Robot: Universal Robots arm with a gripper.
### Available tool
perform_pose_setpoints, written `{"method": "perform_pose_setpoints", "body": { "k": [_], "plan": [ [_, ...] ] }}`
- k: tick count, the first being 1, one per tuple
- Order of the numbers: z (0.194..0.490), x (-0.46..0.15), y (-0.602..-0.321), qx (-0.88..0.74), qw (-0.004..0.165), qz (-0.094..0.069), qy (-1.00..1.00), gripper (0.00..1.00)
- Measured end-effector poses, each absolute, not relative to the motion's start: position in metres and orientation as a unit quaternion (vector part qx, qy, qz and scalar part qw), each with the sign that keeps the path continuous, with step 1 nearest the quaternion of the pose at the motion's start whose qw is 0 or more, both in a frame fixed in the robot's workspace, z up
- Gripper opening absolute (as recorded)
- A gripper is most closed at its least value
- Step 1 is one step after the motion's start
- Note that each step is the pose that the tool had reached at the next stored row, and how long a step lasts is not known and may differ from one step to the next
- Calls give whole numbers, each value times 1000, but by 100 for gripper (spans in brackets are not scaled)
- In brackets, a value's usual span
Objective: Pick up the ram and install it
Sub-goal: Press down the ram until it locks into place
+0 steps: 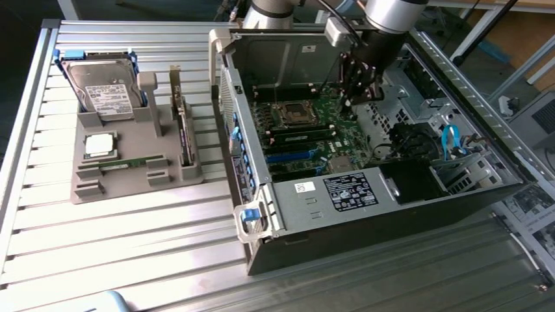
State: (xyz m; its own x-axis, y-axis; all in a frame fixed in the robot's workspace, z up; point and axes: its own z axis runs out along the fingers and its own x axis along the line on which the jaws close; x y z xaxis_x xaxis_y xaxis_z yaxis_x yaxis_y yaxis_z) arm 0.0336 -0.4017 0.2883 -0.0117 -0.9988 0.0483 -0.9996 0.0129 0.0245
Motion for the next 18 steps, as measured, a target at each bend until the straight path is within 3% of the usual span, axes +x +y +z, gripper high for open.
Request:
{"method": "perform_pose_setpoints", "body": {
  "k": [18],
  "plan": [
    [292,36,-402,702,25,8,-711,11]
  ]
}}
